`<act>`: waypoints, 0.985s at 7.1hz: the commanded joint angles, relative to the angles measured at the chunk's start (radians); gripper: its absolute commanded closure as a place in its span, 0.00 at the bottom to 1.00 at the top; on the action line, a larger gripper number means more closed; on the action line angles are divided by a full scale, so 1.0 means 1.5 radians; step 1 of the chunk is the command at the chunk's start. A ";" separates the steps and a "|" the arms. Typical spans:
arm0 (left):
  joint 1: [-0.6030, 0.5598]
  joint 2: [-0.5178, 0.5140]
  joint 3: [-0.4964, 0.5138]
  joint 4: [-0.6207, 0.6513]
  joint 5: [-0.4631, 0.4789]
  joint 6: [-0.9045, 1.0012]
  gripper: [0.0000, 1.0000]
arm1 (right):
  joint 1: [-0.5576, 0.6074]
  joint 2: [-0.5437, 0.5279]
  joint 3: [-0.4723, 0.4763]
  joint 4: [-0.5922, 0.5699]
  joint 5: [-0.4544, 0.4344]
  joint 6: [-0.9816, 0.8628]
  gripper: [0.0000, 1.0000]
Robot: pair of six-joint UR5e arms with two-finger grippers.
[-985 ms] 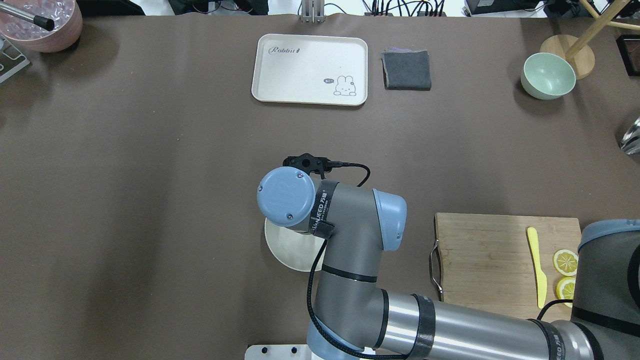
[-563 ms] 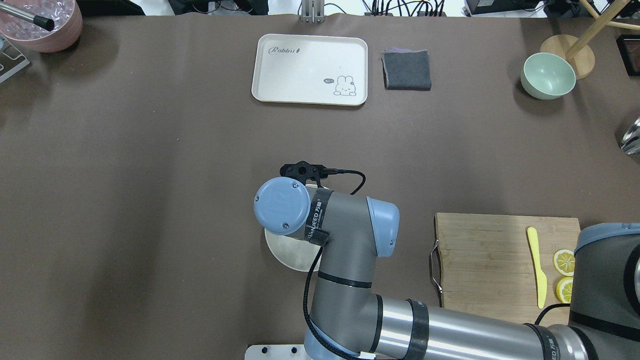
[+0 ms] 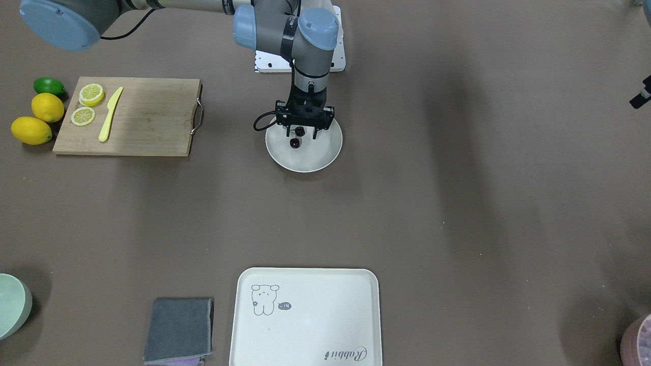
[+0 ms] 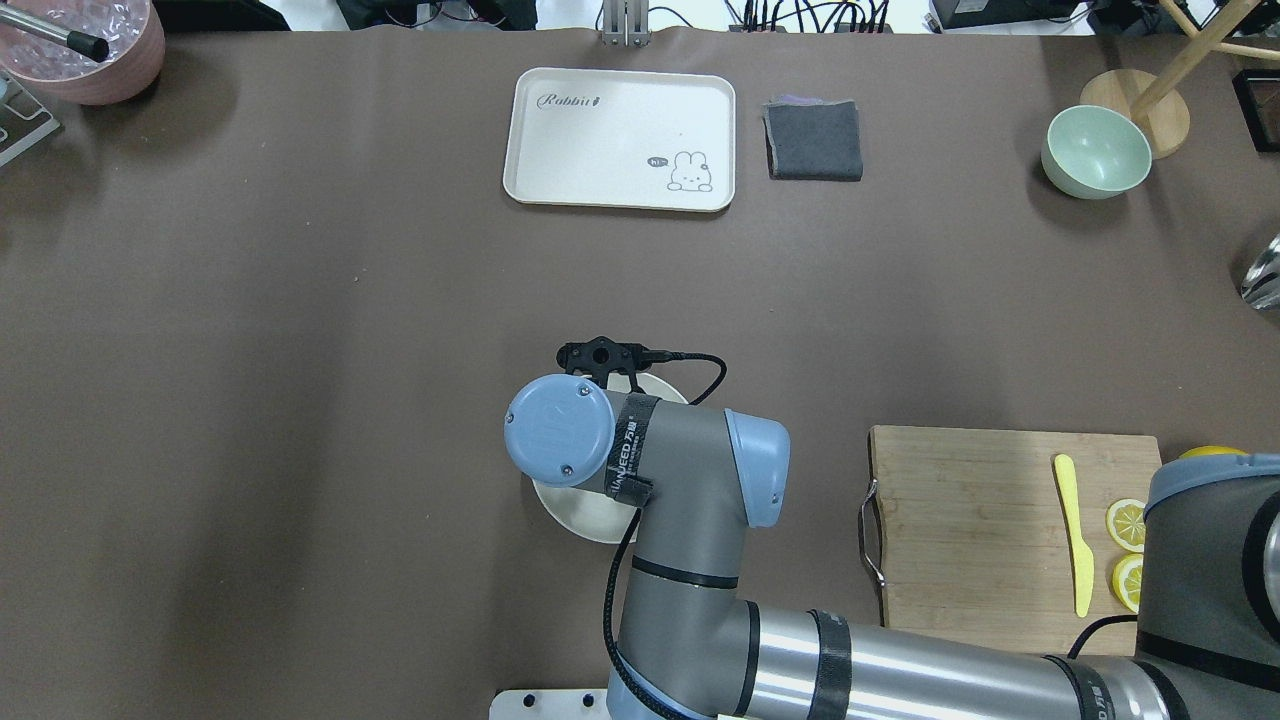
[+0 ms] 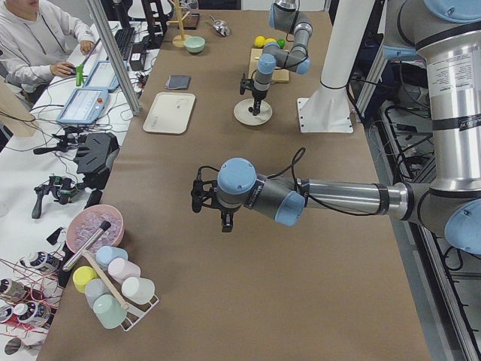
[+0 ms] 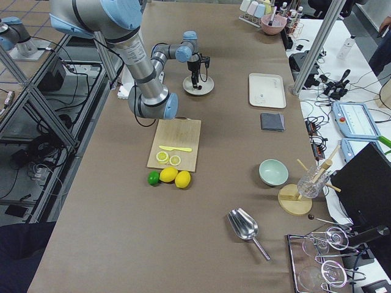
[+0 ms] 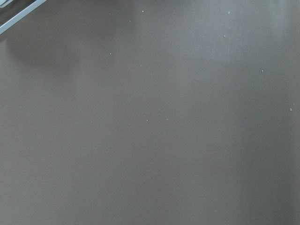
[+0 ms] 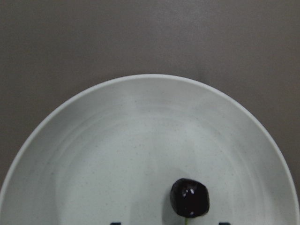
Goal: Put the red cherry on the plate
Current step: 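Open the right gripper to release the cherries onto the plate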
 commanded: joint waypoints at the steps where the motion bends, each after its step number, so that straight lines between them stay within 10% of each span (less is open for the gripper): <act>1: 0.000 0.000 -0.002 0.000 0.000 0.000 0.03 | 0.003 0.000 0.015 -0.007 0.006 0.000 0.00; 7: 0.004 0.001 -0.003 -0.001 0.000 0.001 0.03 | 0.194 -0.152 0.349 -0.238 0.186 -0.123 0.00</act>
